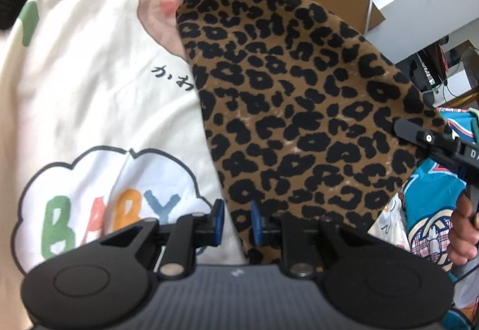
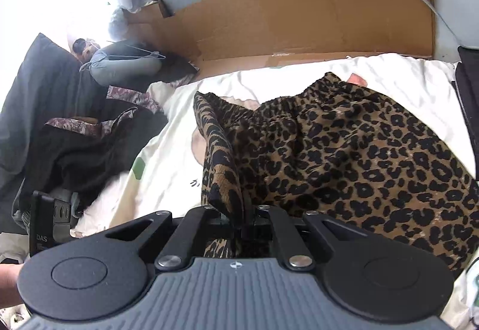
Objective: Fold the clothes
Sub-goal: 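Lift the leopard shorts with the left tool while the right tool holds the waistband edge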
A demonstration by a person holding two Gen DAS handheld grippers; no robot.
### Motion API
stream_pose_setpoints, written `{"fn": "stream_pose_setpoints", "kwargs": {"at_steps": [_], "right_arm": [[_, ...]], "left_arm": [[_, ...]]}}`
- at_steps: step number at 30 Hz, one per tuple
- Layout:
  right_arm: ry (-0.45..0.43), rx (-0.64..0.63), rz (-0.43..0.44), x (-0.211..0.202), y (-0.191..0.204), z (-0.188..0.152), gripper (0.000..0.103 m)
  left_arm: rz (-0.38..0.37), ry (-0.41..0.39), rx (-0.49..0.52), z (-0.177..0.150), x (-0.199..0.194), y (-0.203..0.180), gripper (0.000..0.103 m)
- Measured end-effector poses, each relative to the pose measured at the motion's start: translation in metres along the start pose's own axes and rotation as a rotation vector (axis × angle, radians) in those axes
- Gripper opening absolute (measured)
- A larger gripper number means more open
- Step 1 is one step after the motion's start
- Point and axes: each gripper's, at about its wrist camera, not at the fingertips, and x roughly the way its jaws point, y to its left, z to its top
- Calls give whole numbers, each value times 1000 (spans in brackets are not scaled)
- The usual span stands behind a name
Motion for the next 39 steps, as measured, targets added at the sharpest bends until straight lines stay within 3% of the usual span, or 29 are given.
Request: {"fn": "stream_pose_setpoints", "kwargs": {"at_steps": [14, 20, 32, 39], "right_arm": [[-61, 50, -47, -30, -75, 8, 1], [-11, 49, -44, -31, -97, 3, 1], [-85, 272, -129, -43, -174, -27, 2], [-81, 280, -170, -38, -192, -32, 2]], "left_arm": [[4, 22, 27, -12, 14, -17, 20], [24, 57, 31, -22, 13, -14, 20], [-8, 72, 23, -16, 10, -5, 20], [-33, 85, 43, -17, 2, 1, 20]]}}
